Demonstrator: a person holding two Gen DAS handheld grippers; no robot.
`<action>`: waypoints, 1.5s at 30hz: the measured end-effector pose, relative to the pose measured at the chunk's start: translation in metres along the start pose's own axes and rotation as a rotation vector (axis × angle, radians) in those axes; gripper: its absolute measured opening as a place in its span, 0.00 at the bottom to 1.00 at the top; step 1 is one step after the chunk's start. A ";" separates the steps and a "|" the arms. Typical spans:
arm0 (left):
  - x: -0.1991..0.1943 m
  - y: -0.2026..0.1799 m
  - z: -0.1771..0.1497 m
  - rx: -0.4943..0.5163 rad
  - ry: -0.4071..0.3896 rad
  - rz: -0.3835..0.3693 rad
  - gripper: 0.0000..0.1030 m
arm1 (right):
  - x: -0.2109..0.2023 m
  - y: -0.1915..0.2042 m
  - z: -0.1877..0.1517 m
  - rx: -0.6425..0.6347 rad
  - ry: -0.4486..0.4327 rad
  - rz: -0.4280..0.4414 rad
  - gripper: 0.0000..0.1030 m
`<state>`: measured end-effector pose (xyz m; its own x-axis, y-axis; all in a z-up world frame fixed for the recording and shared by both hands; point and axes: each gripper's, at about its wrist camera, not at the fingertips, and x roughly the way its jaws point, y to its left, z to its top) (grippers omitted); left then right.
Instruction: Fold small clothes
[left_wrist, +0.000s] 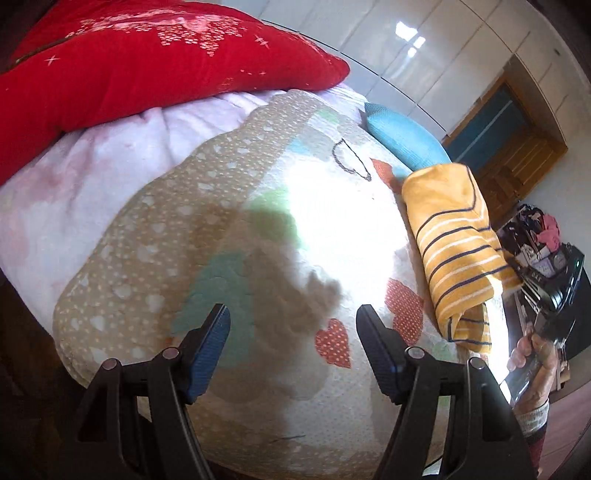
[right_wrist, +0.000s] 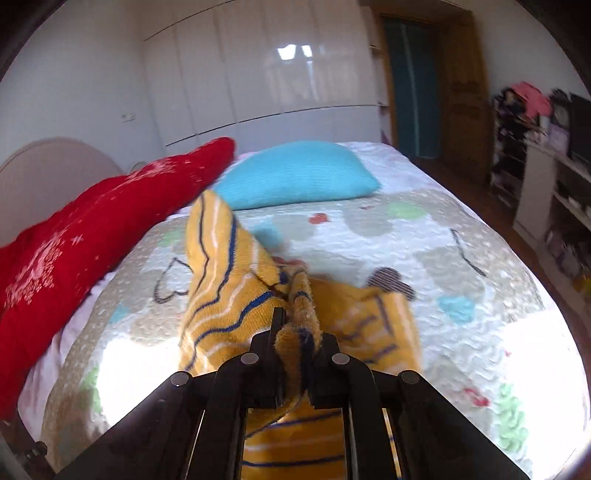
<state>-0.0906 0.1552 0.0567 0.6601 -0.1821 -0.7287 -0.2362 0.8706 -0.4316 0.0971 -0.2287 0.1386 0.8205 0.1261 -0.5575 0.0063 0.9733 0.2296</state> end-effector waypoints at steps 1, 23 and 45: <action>0.006 -0.010 -0.002 0.018 0.014 -0.005 0.68 | -0.001 -0.026 -0.009 0.037 0.019 -0.024 0.08; 0.100 -0.236 -0.055 0.686 0.025 -0.074 0.74 | -0.007 -0.118 -0.086 0.258 0.094 0.094 0.08; 0.096 -0.175 -0.060 0.476 0.111 0.034 0.74 | -0.010 -0.100 -0.114 0.204 0.113 0.026 0.08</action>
<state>-0.0286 -0.0419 0.0300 0.5714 -0.1750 -0.8018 0.1128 0.9845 -0.1345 0.0226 -0.3057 0.0301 0.7526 0.1822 -0.6328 0.1115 0.9118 0.3951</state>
